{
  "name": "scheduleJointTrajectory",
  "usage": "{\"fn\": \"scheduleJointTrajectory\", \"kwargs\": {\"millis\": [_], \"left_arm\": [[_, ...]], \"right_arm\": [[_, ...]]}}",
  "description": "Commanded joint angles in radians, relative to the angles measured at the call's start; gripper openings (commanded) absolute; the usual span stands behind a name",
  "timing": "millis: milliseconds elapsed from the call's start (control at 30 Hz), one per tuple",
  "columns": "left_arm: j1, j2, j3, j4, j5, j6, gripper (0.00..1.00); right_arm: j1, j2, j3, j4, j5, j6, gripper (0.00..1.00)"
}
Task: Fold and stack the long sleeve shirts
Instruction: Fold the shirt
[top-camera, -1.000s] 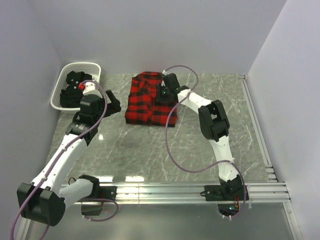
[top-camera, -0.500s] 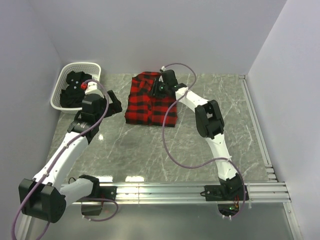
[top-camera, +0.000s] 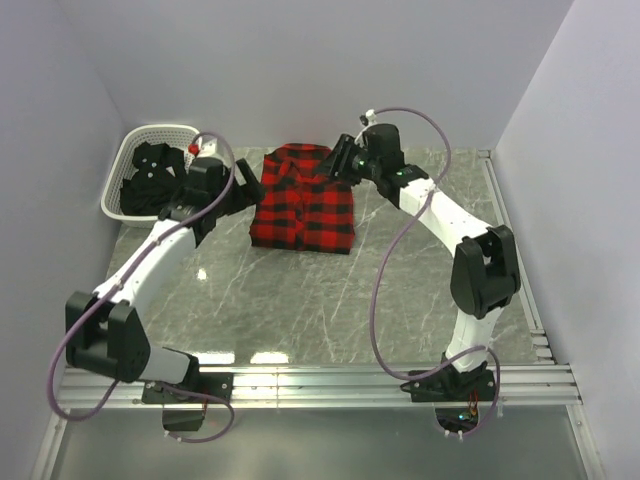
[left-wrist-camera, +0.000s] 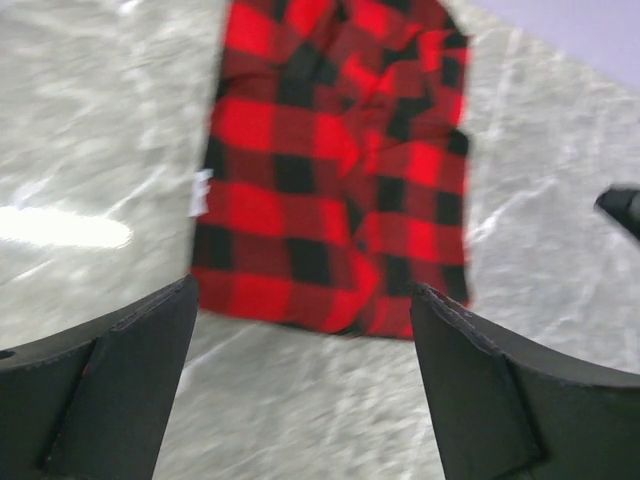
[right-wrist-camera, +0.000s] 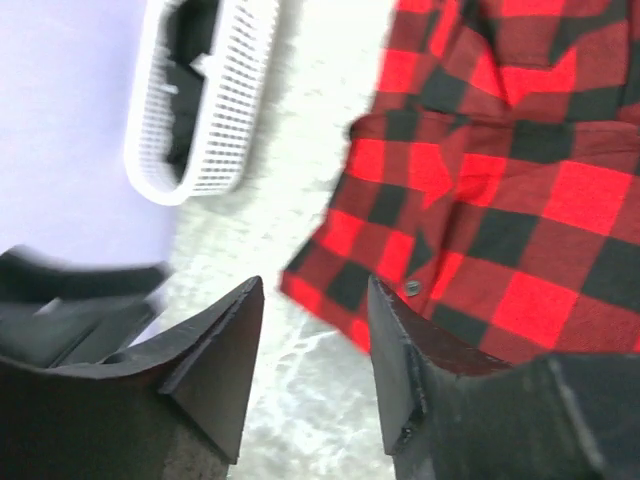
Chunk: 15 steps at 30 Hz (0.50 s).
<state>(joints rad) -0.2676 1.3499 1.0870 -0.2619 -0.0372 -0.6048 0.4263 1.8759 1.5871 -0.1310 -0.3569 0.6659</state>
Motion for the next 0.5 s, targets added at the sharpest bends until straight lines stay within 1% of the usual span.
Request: {"fn": "scheduleJointTrajectory", "kwargs": {"millis": [0, 33, 100, 133, 200, 233, 267, 333, 467], "left_arm": [[-0.027, 0.061, 0.099, 0.016, 0.056, -0.065, 0.91], [-0.045, 0.098, 0.120, 0.023, 0.043, -0.070, 0.87], [-0.067, 0.142, 0.152, 0.026, 0.040, -0.070, 0.83], [-0.091, 0.196, 0.201, 0.018, -0.011, -0.067, 0.83], [-0.120, 0.257, 0.258, -0.006, -0.067, -0.037, 0.83], [-0.155, 0.320, 0.318, -0.016, -0.099, -0.023, 0.84], [-0.169, 0.350, 0.350, -0.025, -0.159, -0.006, 0.83], [-0.202, 0.434, 0.430, -0.054, -0.202, 0.029, 0.83], [-0.237, 0.537, 0.505, -0.048, -0.296, 0.103, 0.81]], "right_arm": [[-0.004, -0.012, -0.114, 0.051, -0.049, 0.064, 0.50], [-0.004, -0.017, -0.134, 0.073, -0.056, 0.076, 0.49], [-0.006, -0.027, -0.197, 0.094, -0.050, 0.087, 0.46], [-0.008, -0.029, -0.217, 0.125, -0.050, 0.101, 0.45], [-0.009, -0.026, -0.269, 0.155, -0.051, 0.109, 0.45], [-0.011, -0.023, -0.280, 0.168, -0.054, 0.115, 0.45], [-0.011, -0.020, -0.291, 0.175, -0.059, 0.116, 0.45], [-0.014, -0.017, -0.334, 0.220, -0.066, 0.127, 0.45], [-0.021, -0.004, -0.387, 0.263, -0.094, 0.146, 0.45]]}}
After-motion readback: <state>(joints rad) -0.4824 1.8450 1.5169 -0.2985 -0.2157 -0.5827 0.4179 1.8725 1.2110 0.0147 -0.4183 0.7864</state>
